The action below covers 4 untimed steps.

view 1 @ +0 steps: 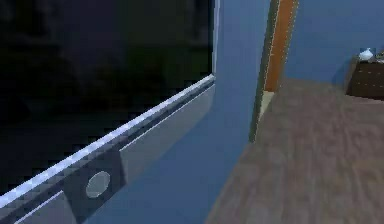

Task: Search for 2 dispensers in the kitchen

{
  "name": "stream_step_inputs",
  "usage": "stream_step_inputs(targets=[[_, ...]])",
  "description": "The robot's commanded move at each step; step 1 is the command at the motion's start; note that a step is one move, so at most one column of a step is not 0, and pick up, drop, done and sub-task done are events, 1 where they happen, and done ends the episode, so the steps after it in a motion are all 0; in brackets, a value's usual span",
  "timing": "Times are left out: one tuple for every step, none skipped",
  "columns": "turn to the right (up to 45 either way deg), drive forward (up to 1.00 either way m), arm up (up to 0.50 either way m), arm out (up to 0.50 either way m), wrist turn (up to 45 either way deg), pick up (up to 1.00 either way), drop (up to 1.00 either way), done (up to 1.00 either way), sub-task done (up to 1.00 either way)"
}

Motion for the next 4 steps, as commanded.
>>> stream_step_inputs(targets=[[45.0,0.00,0.00,0.00,0.0,0.00,0.00,0.00,0.00],[45.0,0.00,0.00,0.00,0.0,0.00,0.00,0.00,0.00],[21.0,0.00,0.00,0.00,0.0,0.00,0.00,0.00,0.00],[0.0,0.40,0.00,0.00,0.0,0.00,0.00,0.00,0.00]])
